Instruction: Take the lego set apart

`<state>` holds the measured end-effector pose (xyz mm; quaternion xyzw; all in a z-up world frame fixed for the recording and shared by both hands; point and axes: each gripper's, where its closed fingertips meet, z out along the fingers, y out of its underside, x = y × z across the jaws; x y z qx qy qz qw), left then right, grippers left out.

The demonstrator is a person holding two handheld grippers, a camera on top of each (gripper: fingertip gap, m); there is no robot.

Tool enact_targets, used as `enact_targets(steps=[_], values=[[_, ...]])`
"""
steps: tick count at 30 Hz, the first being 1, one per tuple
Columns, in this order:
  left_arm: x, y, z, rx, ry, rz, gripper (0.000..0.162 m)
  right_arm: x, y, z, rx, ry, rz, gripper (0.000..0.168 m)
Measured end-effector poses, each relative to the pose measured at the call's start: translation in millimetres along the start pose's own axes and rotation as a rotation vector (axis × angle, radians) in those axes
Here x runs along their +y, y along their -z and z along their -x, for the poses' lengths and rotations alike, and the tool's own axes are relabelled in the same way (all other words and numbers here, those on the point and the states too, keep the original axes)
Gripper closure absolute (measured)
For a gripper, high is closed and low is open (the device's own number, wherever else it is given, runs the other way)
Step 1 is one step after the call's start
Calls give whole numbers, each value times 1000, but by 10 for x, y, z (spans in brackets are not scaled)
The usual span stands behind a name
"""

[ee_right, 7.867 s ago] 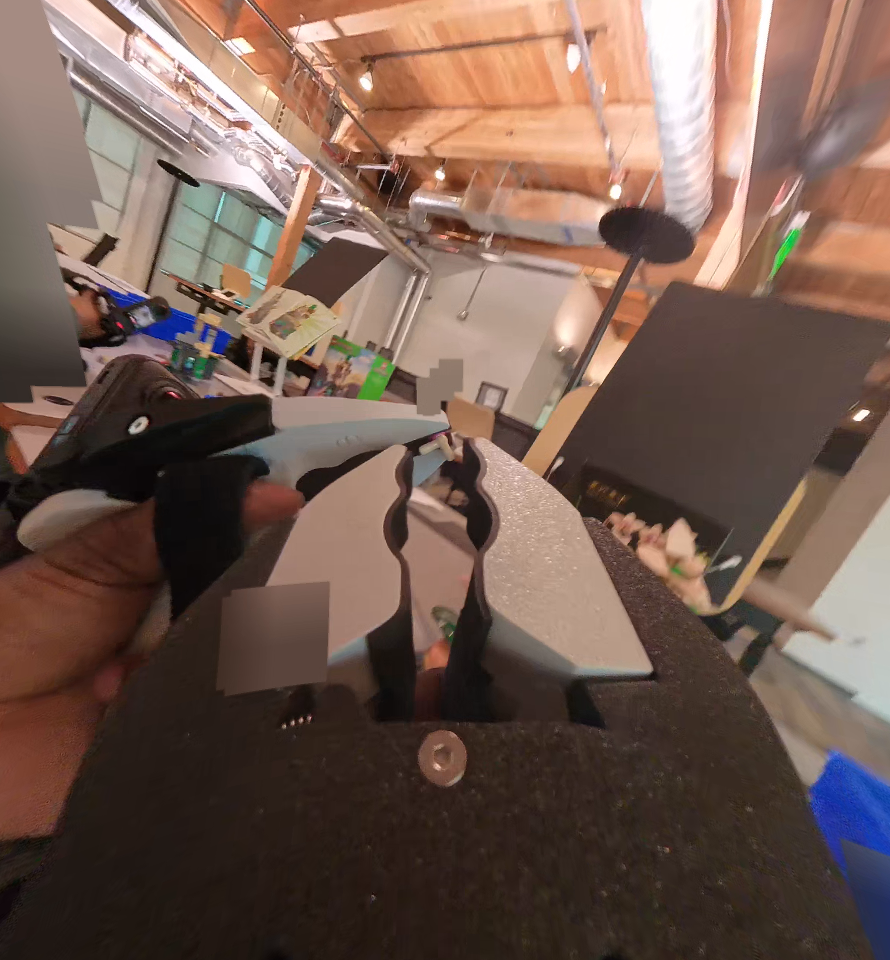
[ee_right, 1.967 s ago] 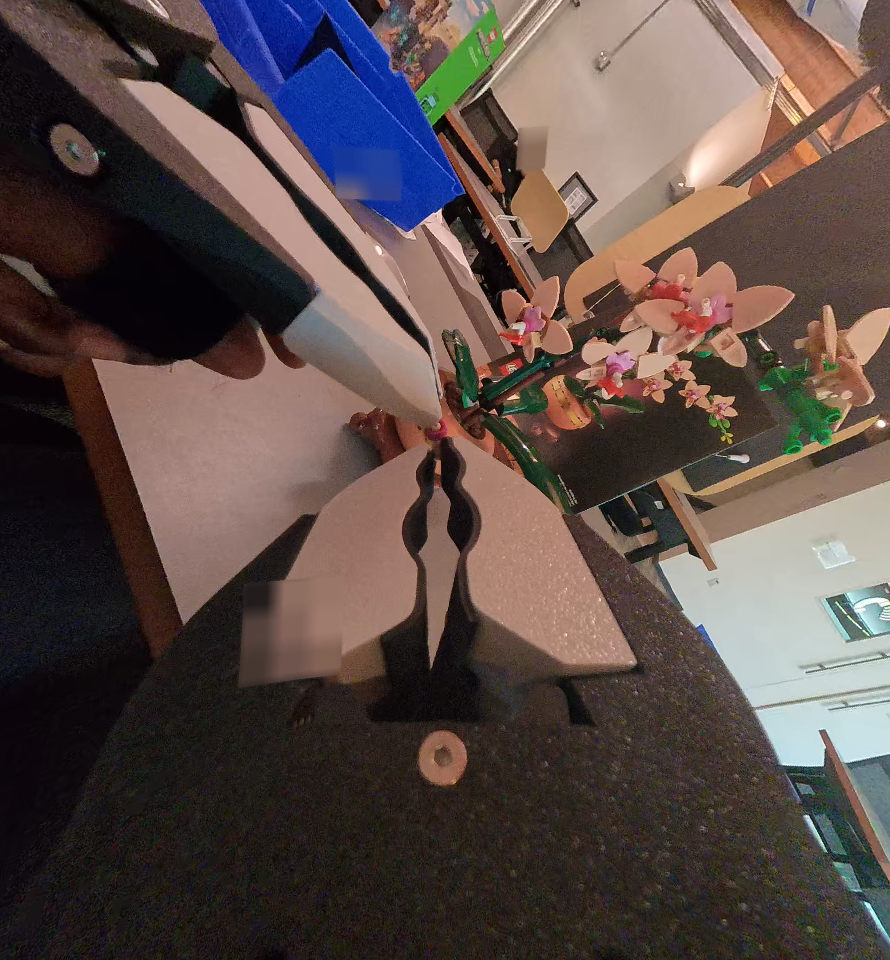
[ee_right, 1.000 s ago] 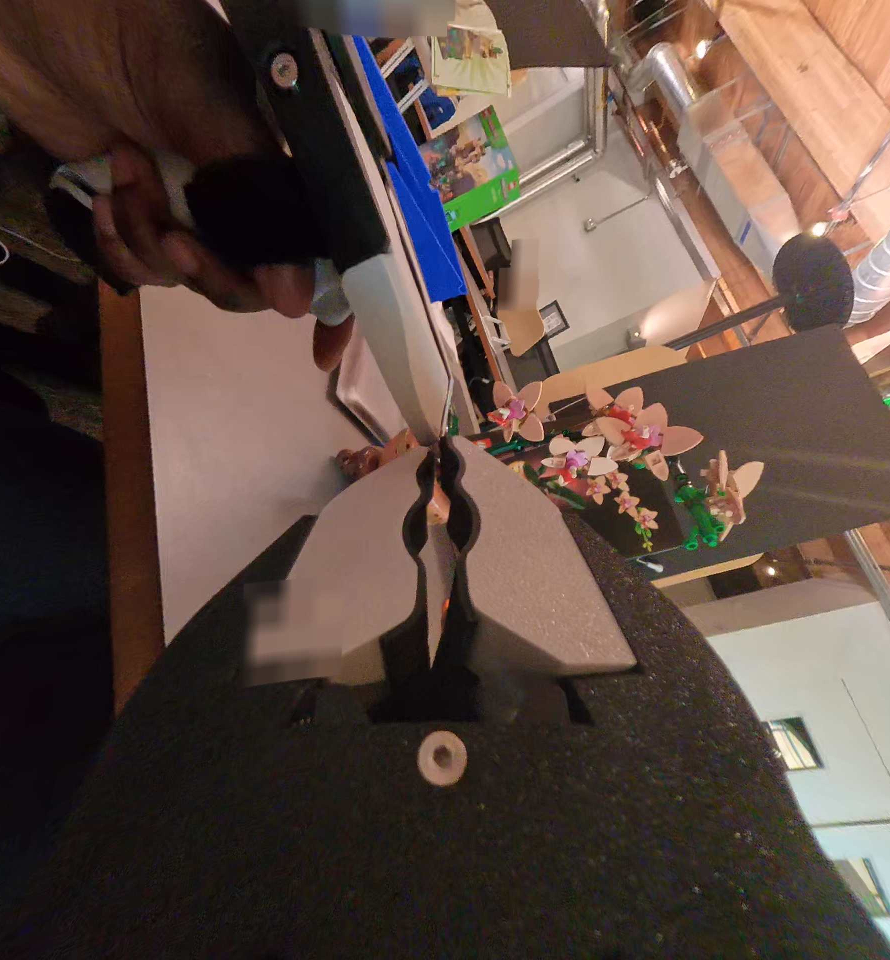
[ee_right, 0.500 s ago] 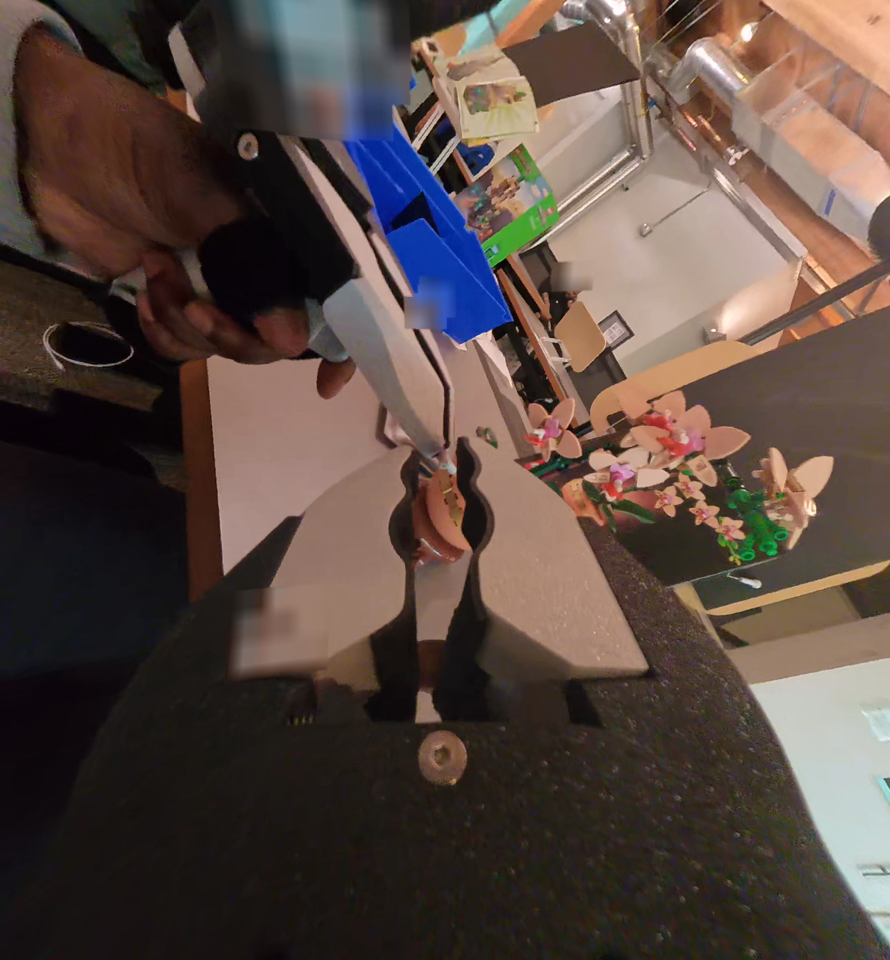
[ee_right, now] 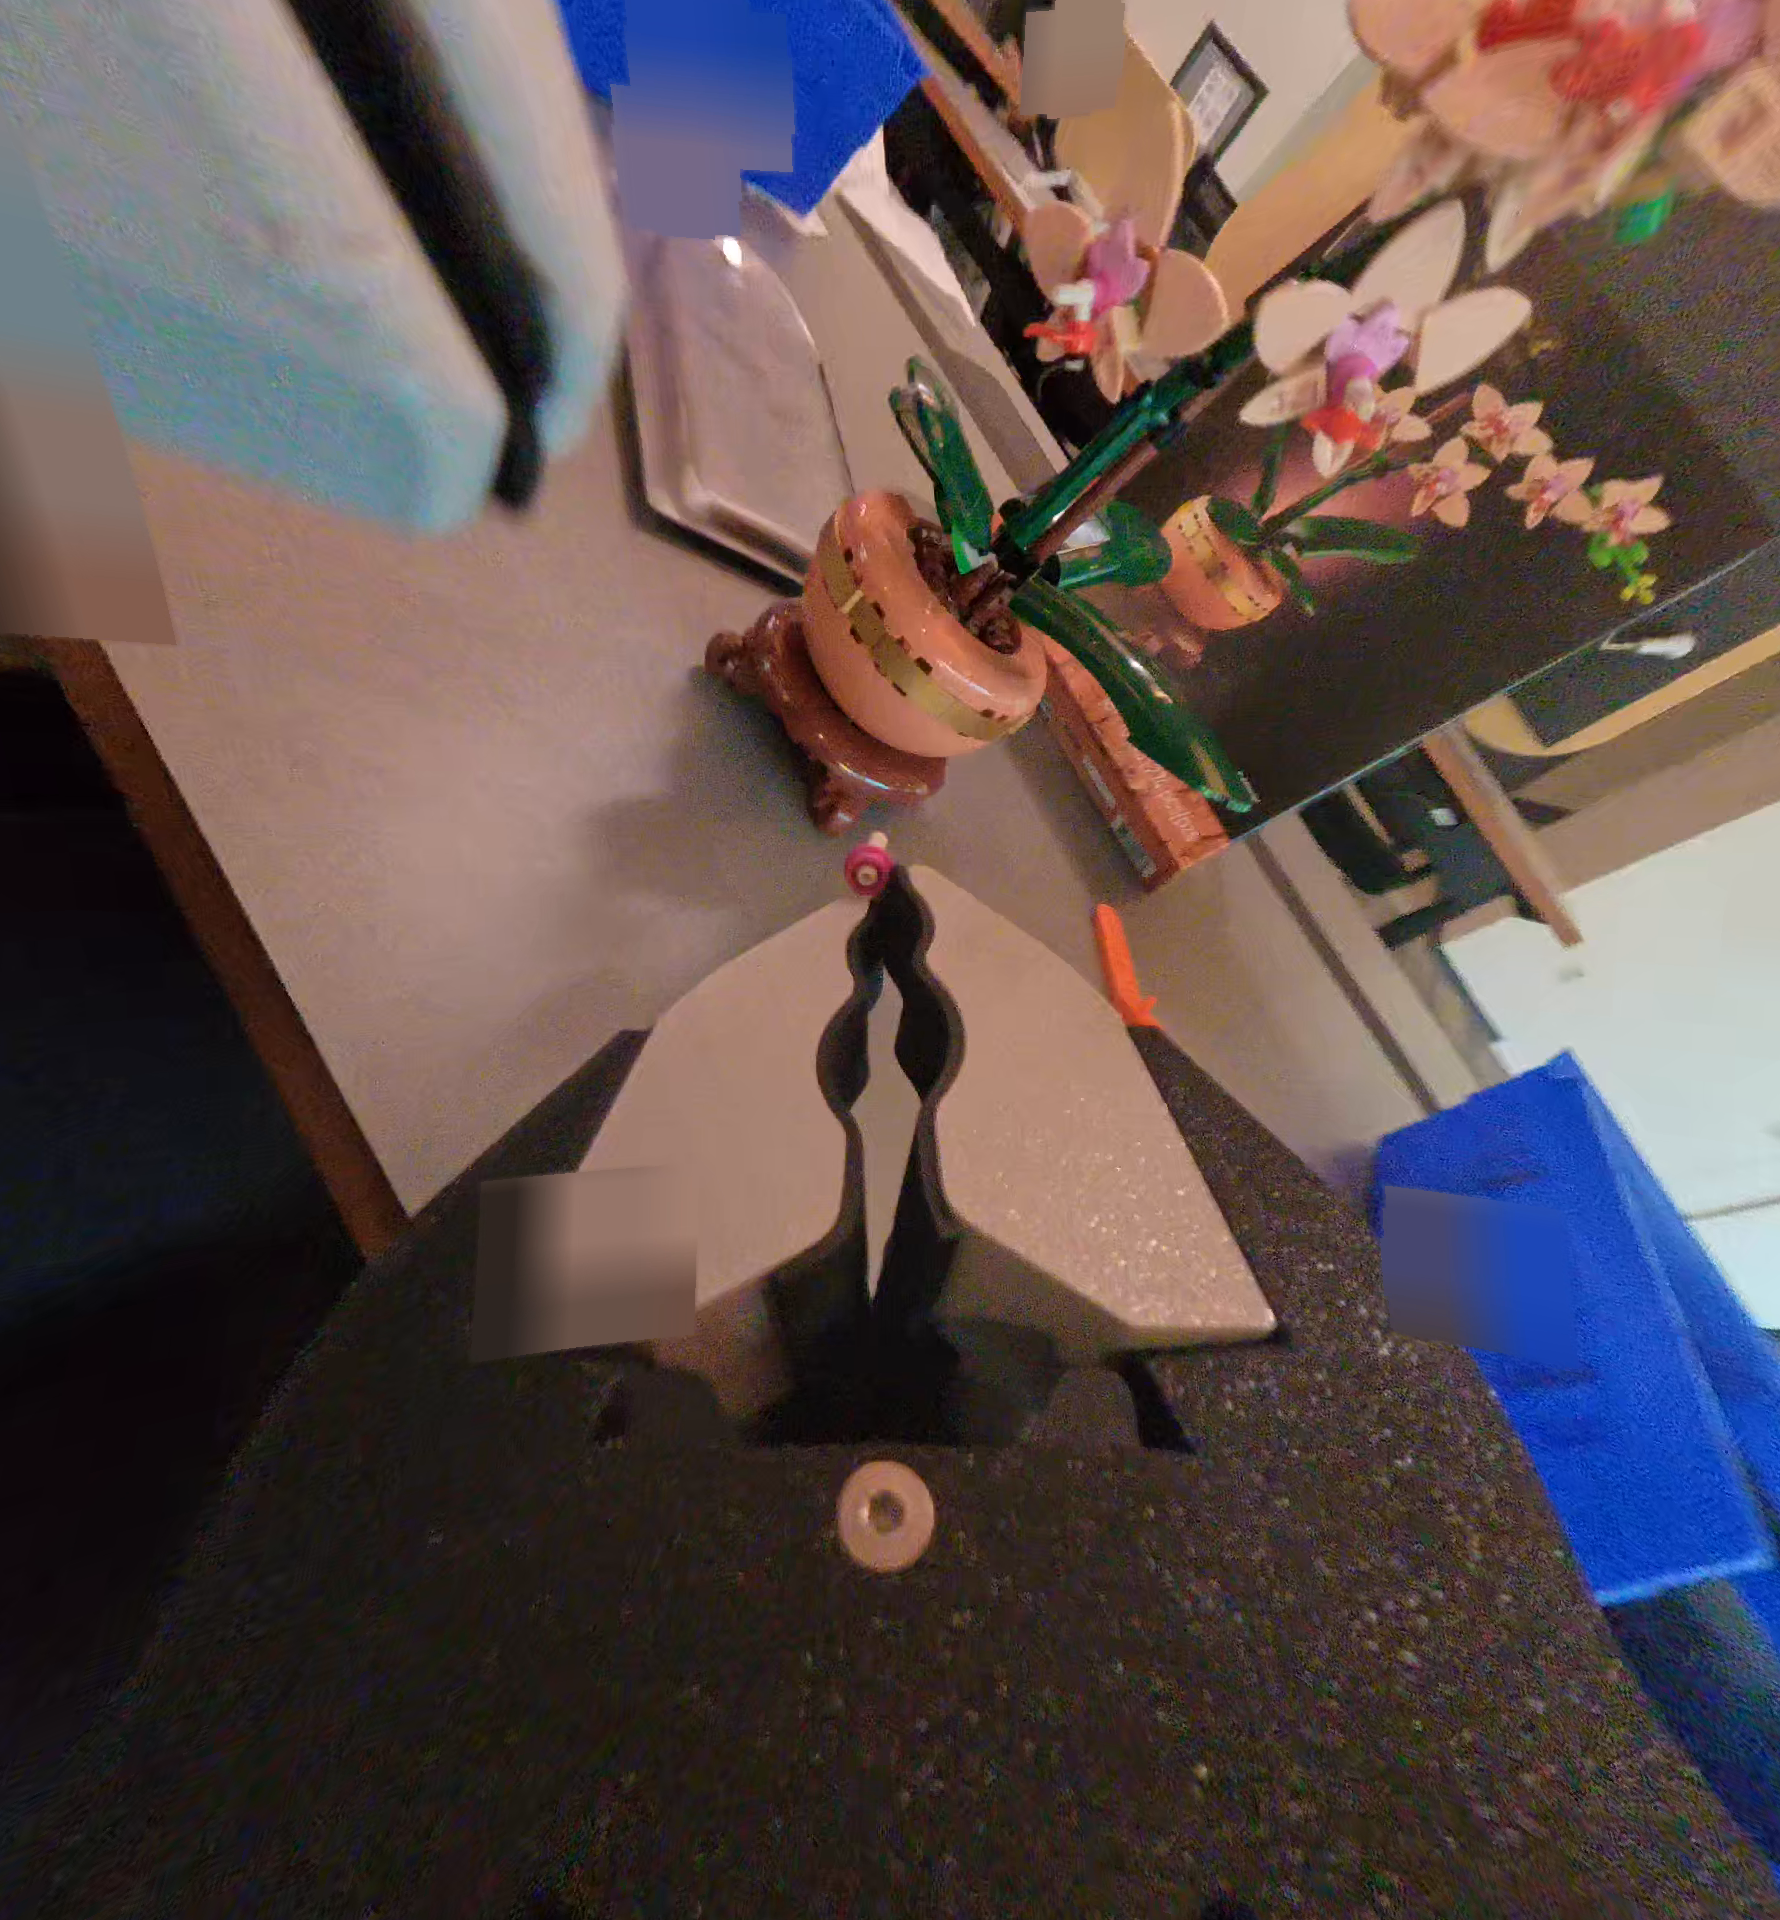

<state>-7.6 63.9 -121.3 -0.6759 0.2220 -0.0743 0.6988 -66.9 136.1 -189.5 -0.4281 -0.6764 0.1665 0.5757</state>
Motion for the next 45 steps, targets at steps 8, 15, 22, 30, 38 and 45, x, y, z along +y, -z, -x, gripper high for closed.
enact_targets(steps=[8,15,22,30,38,45], values=[[461,29,579,-206,108,102,161,-322,238,-87,-6,54,-174,168],[366,-11,493,-100,360,-79,113,333,654,-430,-91,-250,-24,167],[348,299,915,-313,233,-104,94,707,307,-839,-57,-263,197,166],[350,509,1115,-398,196,-54,108,1058,-413,-458,-356,-385,475,111],[-28,539,1291,-406,-47,-29,122,92,80,-1150,-87,-503,-160,117],[-753,36,1285,-258,-438,-32,117,-727,420,-1213,-91,-615,-565,130]])
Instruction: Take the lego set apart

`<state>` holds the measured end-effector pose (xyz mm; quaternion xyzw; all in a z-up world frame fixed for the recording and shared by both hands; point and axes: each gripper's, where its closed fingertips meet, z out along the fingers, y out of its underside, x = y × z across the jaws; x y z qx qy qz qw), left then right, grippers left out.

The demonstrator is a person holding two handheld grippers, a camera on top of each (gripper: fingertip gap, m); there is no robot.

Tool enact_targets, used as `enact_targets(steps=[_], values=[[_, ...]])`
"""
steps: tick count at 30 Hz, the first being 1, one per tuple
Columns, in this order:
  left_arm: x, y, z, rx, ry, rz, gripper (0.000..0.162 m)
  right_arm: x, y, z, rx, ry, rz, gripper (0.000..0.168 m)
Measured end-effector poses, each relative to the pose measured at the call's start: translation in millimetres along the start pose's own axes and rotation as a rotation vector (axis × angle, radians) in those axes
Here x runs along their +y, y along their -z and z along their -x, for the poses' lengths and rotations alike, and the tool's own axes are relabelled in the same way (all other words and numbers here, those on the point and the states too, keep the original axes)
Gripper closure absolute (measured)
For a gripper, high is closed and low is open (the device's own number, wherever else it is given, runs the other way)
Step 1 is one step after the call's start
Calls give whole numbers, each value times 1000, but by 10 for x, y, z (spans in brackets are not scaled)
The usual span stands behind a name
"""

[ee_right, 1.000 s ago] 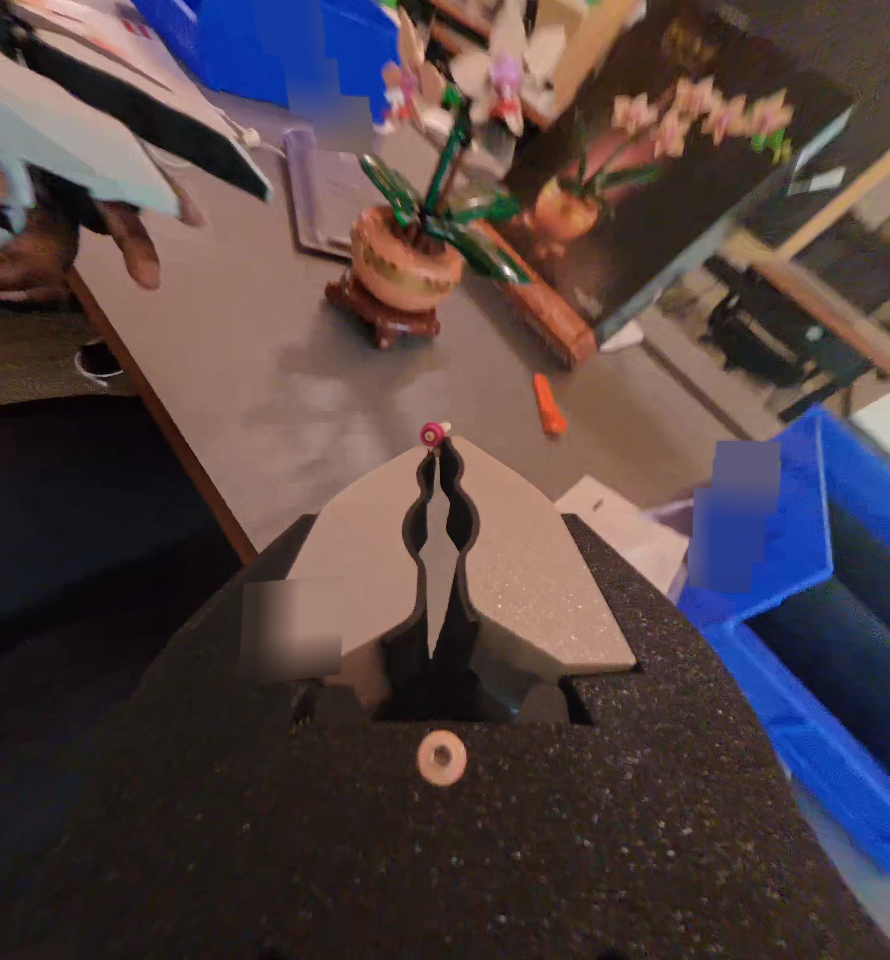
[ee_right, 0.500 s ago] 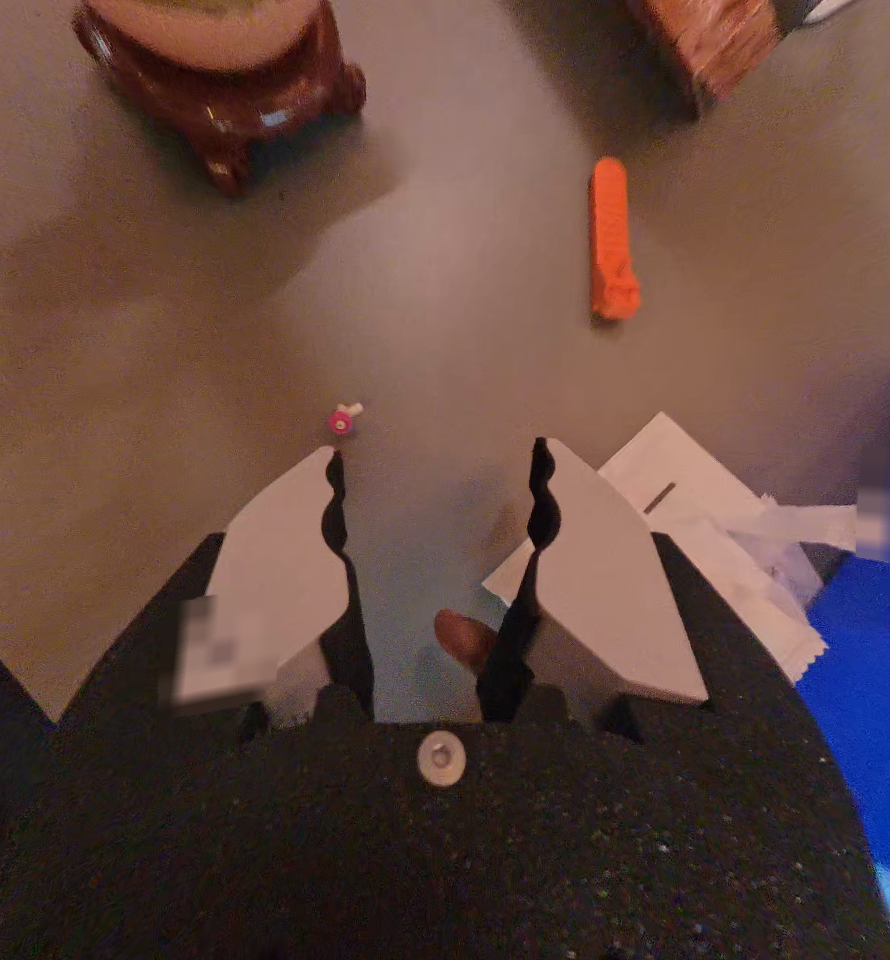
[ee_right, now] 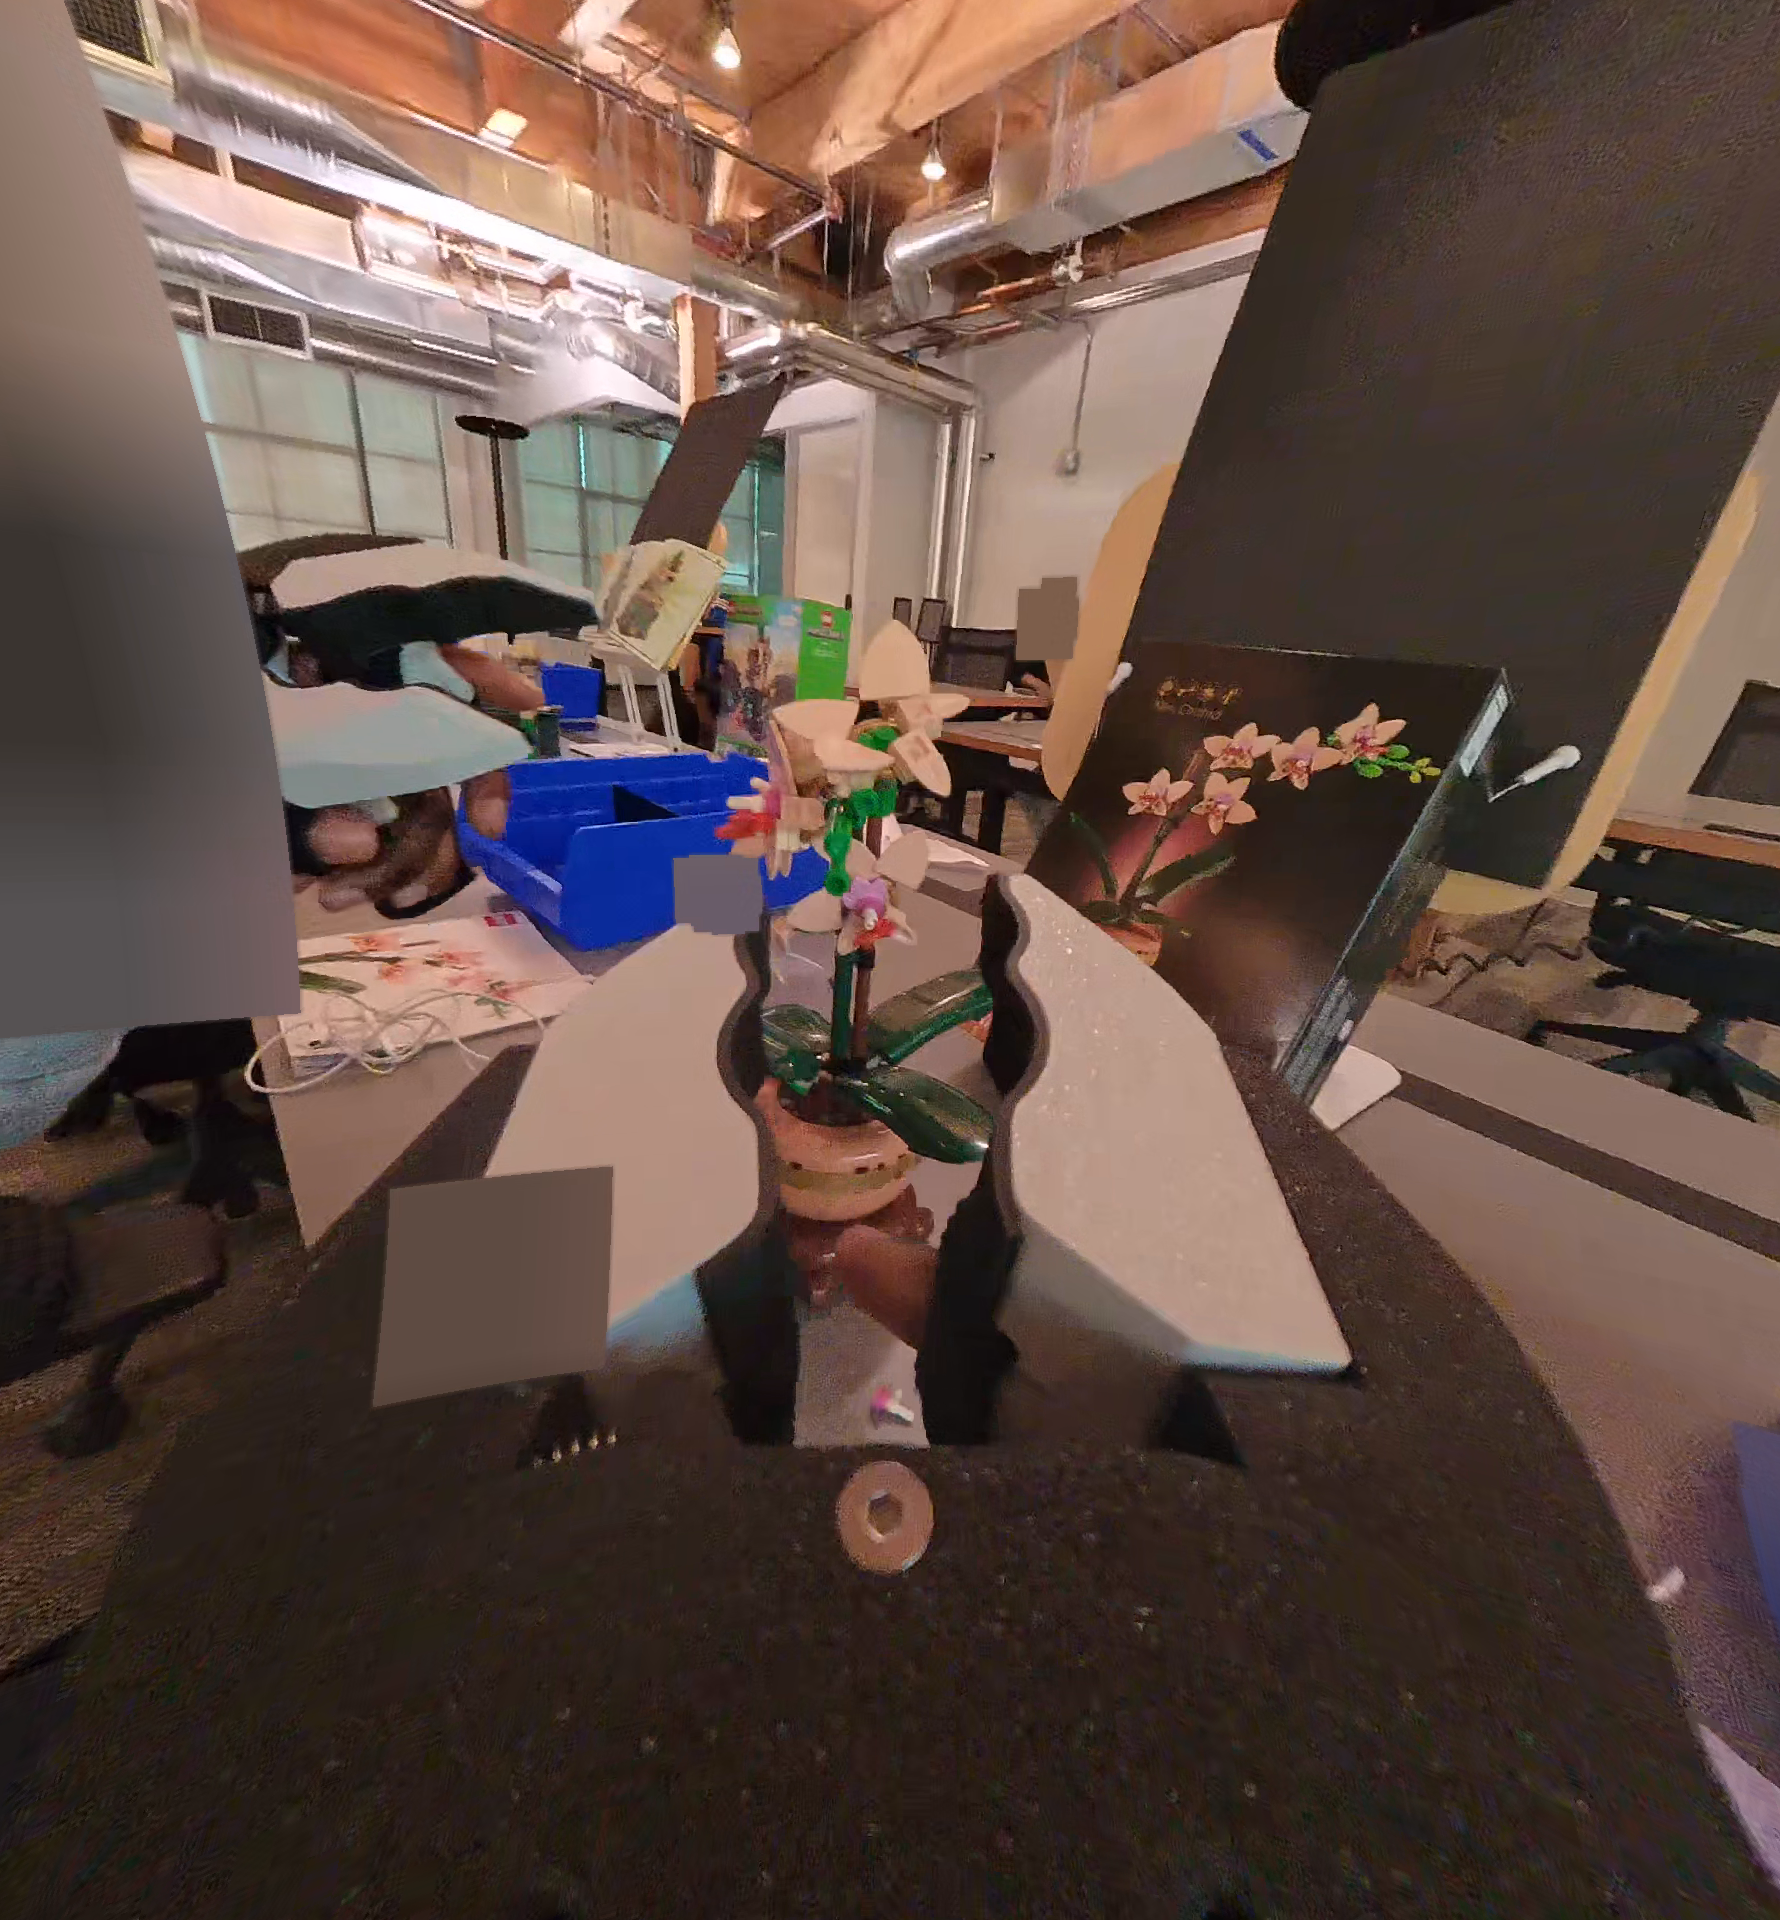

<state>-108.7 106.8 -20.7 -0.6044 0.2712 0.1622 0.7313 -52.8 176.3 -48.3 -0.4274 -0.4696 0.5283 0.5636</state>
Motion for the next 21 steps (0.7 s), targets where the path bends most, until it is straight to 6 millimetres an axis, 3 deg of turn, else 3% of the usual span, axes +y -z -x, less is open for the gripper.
enact_targets(steps=[5,7,10,12,15,21], values=[[-73,-375,-187,2,-404,56,138,-55,-153,82,-28,-4,18,149],[-43,-472,-260,-8,-548,70,134,-57,-180,86,-35,0,27,152],[85,-572,-186,-79,-682,151,124,-7,-211,83,-55,6,61,152],[183,-619,-173,-73,-715,193,123,14,-232,81,-69,6,64,152],[313,-676,-147,-52,-625,248,122,54,-247,72,-68,23,83,154],[370,-737,19,-128,-629,330,129,52,-249,60,-64,106,88,164]])
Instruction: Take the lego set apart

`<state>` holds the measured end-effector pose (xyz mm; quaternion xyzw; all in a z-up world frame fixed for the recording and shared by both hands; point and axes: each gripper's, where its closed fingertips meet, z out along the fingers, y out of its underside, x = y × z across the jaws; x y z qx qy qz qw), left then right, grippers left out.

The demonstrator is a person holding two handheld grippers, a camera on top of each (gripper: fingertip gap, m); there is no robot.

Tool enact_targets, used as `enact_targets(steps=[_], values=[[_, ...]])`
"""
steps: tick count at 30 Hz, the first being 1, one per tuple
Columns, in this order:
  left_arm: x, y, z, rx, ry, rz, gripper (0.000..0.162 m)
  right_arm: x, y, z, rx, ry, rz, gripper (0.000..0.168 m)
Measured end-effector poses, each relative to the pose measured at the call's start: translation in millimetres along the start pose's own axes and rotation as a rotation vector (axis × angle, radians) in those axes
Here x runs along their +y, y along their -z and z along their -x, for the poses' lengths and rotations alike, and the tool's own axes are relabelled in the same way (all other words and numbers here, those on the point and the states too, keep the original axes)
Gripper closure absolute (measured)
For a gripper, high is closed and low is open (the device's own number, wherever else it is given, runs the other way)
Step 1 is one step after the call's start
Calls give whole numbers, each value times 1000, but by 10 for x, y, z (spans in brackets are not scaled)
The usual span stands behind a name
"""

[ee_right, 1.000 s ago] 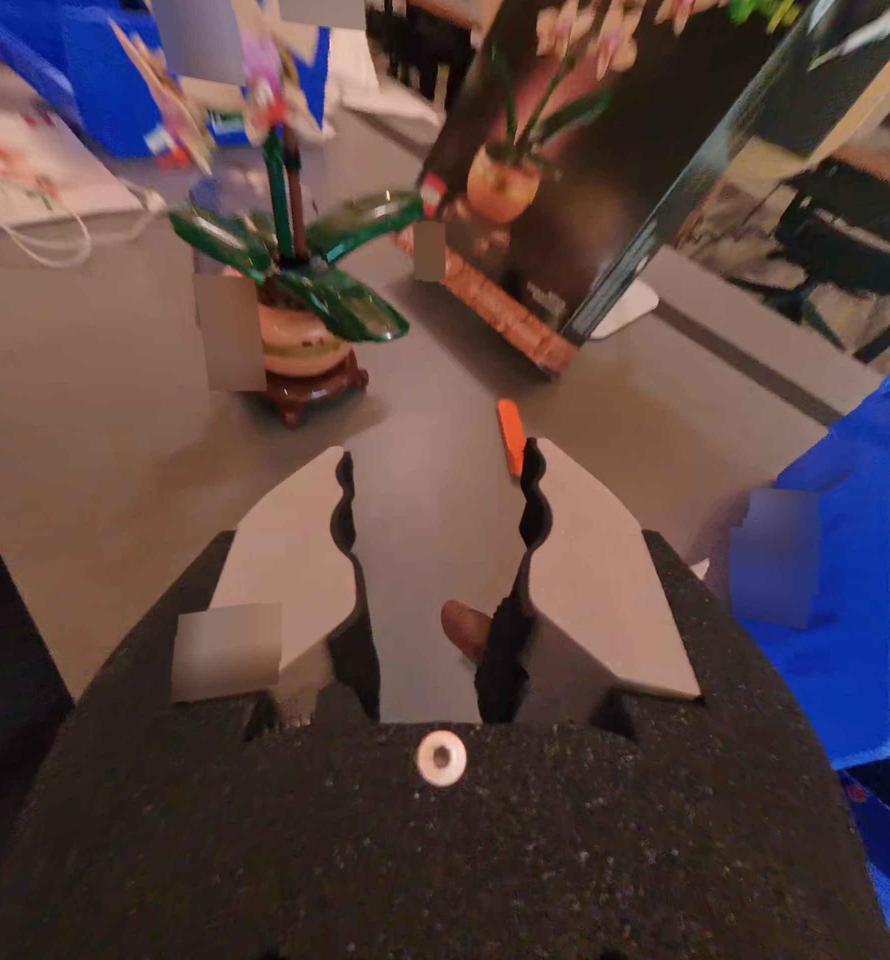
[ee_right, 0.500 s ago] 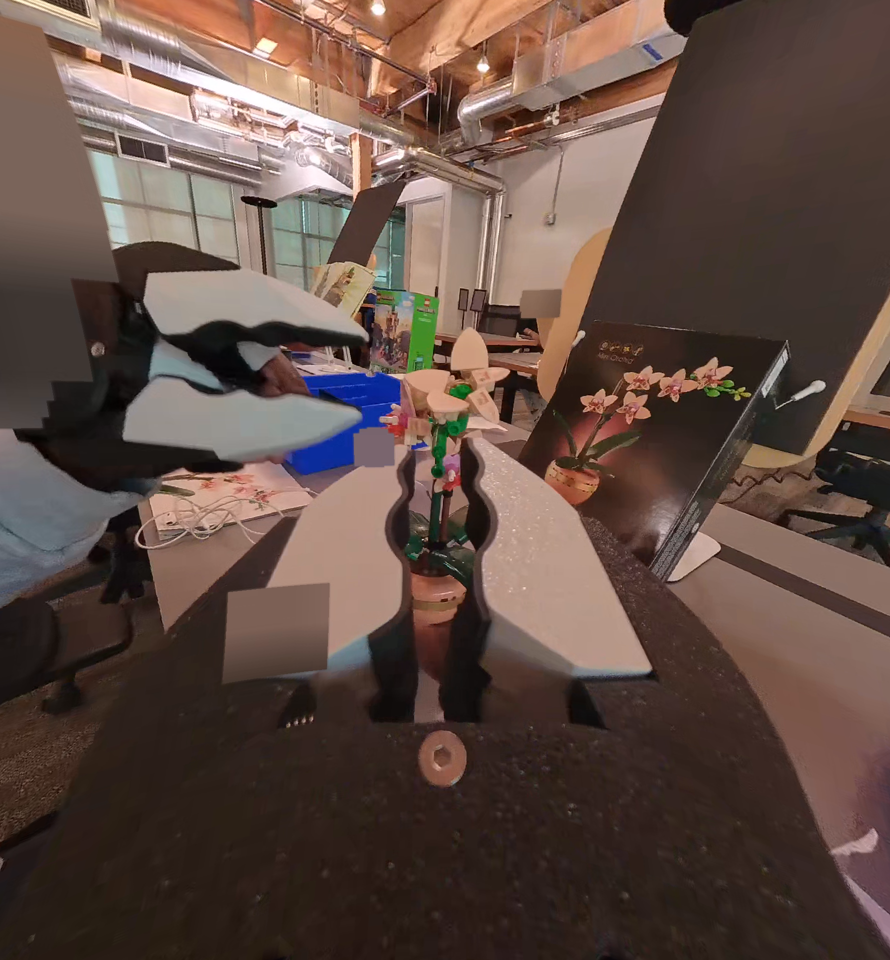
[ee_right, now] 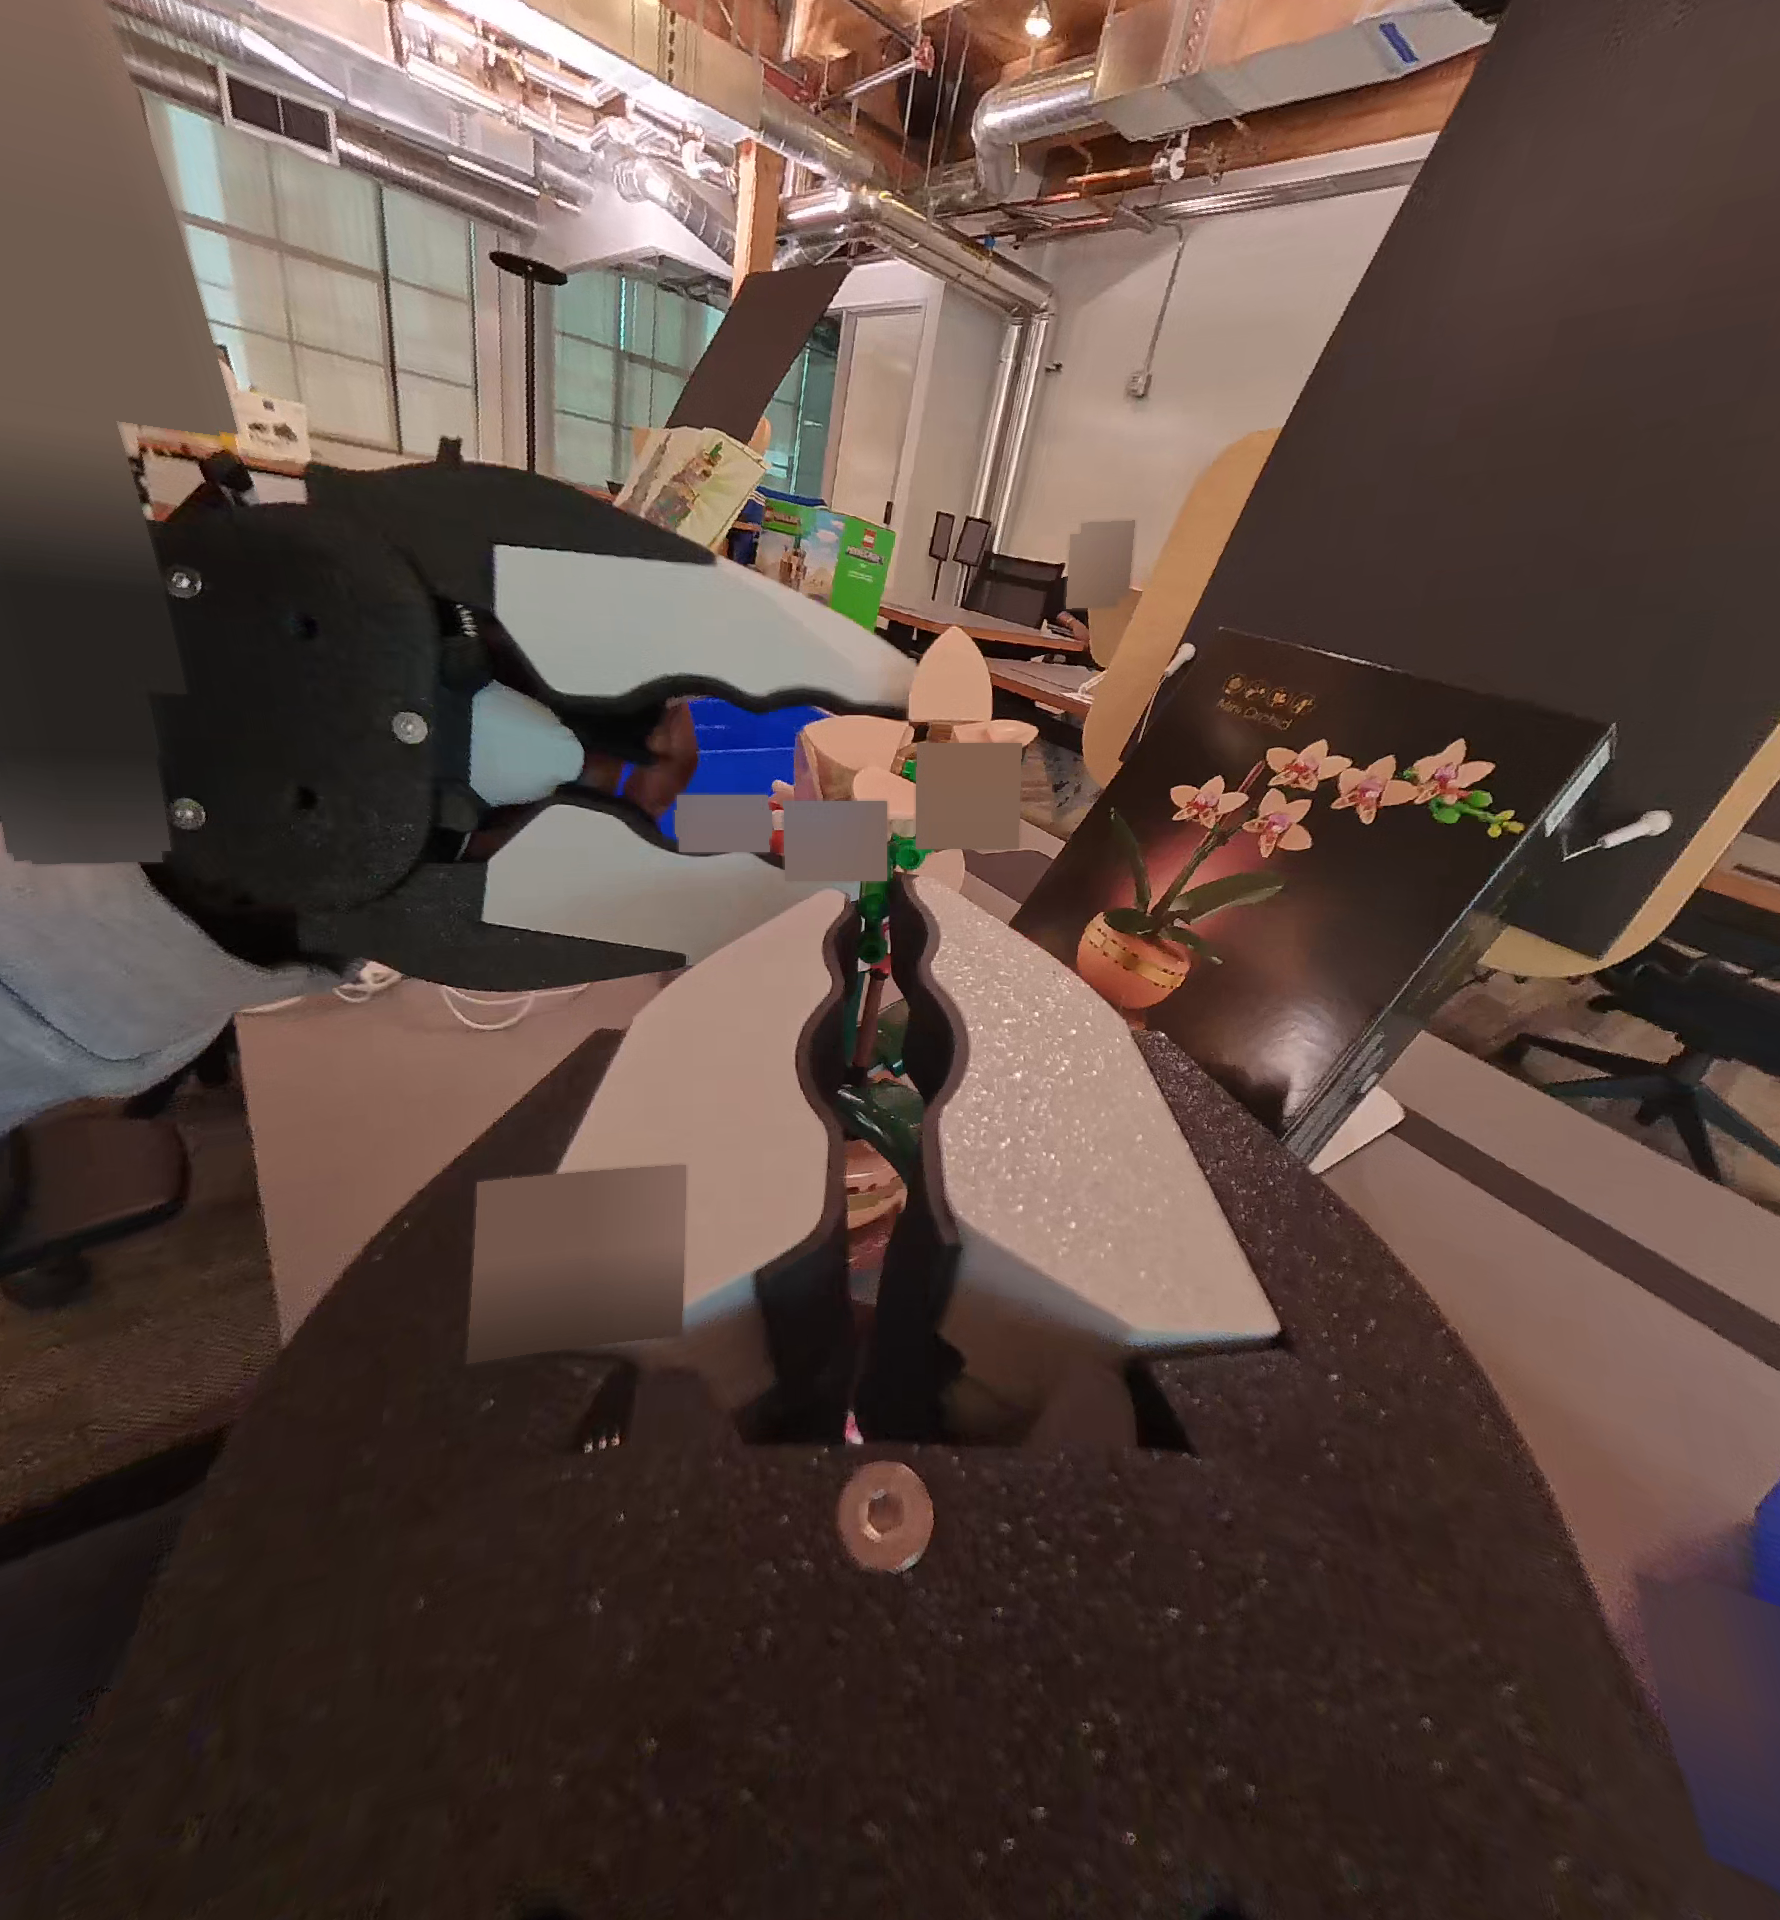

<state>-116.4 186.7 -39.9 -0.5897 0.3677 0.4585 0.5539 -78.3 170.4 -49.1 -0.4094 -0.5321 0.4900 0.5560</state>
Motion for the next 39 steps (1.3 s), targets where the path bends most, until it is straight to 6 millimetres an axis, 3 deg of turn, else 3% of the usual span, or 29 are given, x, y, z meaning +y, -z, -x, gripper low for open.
enact_targets(steps=[1,5,10,12,15,19,22,27,32,39], values=[[-10,-13,-37,22,1,-2,137,-1,-4,4,6,31,3,164],[-35,-27,-51,79,62,-7,138,-8,43,-7,69,240,24,164],[-12,-25,-57,148,128,5,140,-47,58,35,191,662,62,165],[6,-18,-35,136,137,4,140,-52,33,46,168,526,36,165],[-7,-2,-16,132,155,8,143,-59,23,49,50,94,-31,166],[121,-16,152,46,99,88,151,-162,103,49,-89,-303,-123,166],[15,-10,73,110,168,34,150,-84,116,4,-63,-256,-89,166],[-40,-9,-4,86,106,26,149,-56,174,20,-47,-194,-71,165],[-67,71,18,111,198,-19,124,80,263,4,-17,-163,-14,166],[-84,279,159,196,383,-96,113,288,281,35,-19,-147,41,166]])
